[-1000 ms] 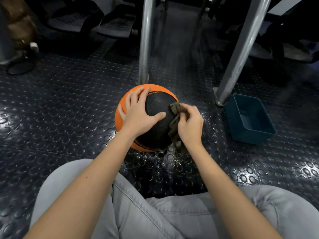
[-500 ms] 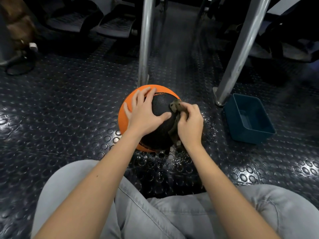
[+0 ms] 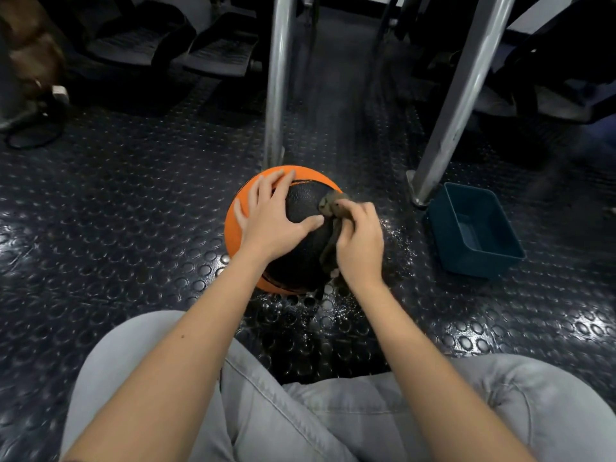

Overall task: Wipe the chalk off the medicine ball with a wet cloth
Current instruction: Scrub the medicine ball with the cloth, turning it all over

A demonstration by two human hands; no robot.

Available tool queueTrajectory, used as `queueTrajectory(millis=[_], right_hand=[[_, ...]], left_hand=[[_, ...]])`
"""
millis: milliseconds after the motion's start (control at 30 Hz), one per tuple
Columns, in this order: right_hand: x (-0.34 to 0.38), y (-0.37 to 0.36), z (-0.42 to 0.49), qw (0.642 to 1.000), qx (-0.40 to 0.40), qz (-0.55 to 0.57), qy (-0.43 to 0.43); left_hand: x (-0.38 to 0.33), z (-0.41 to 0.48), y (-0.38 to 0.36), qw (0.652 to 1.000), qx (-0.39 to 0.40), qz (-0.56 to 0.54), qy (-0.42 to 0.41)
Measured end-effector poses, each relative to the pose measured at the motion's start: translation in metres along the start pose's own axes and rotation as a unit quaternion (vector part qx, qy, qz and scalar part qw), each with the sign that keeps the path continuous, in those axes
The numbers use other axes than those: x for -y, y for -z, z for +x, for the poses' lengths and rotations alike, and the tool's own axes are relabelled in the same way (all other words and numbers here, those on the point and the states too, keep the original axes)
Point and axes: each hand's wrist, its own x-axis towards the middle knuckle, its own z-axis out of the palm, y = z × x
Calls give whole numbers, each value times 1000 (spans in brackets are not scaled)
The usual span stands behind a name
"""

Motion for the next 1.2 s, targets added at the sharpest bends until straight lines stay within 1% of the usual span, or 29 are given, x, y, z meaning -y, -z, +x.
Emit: queueTrajectory(millis=[100, 133, 200, 233, 300, 367, 433, 500, 600, 700, 733, 767, 800, 833, 867, 900, 933, 967, 1000, 1033, 1100, 1133, 1167, 1200], right_hand=[[-12, -3, -44, 1000, -18, 22, 11], [-18, -2, -62, 1000, -7, 18, 8], [-23, 5, -88, 999, 31, 15, -25], [-21, 10, -91, 999, 31, 21, -38], [-11, 18, -68, 998, -22, 35, -40], [1, 23, -24, 996, -70, 48, -33], [9, 15, 12, 998, -44, 38, -28], [8, -1, 11, 1000, -19, 13, -8], [-4, -14, -43, 999, -40, 30, 0], [-12, -11, -103, 998, 12, 52, -25], [-9, -8, -109, 997, 13, 64, -43], [-7, -6, -104, 995, -10, 76, -58], [-1, -5, -91, 993, -50, 84, -65], [6, -3, -76, 990, -84, 92, -61], [13, -2, -60, 989, -101, 97, -45], [18, -2, -45, 991, -91, 96, -21], [19, -4, -35, 994, -64, 86, 3], [16, -7, -28, 997, -42, 70, 17], [8, -11, -23, 998, -38, 57, 13], [-3, -14, -18, 998, -43, 52, -11], [-29, -14, -11, 991, -42, 44, -122], [-43, -13, -9, 982, -15, 31, -186], [-53, -11, -9, 973, 10, 21, -230], [-58, -7, -9, 970, 19, 14, -242]], left_hand=[[1, 0, 1, 1000, 0, -3, -1], [1, 0, 2, 1000, 4, -5, -1], [1, 1, 3, 1000, 6, -10, 2], [2, 2, 4, 1000, 4, -12, 3], [4, 3, 5, 1000, 0, -12, 5], [7, 2, 4, 1000, 0, -13, 2], [7, 4, 3, 1000, -3, -15, -1], [9, 4, 3, 1000, -11, -13, 2], [13, 4, 3, 1000, -19, -23, 6], [14, 5, 4, 999, -8, -35, 15], [14, 6, 4, 999, -8, -36, 13], [14, 7, 5, 999, -10, -37, 12], [15, 7, 6, 999, -13, -37, 12], [16, 7, 6, 999, -16, -39, 13], [18, 6, 6, 999, -19, -42, 14], [18, 6, 7, 999, -21, -44, 11], [17, 5, 6, 999, -20, -44, 7], [16, 5, 7, 999, -16, -43, 4], [15, 5, 7, 999, -11, -40, 3], [15, 6, 7, 999, -9, -38, 4], [14, 4, 8, 999, -5, -31, 4], [14, 4, 8, 1000, -2, -30, 0], [14, 3, 8, 1000, -1, -28, -3], [14, 2, 7, 1000, -3, -27, -7]])
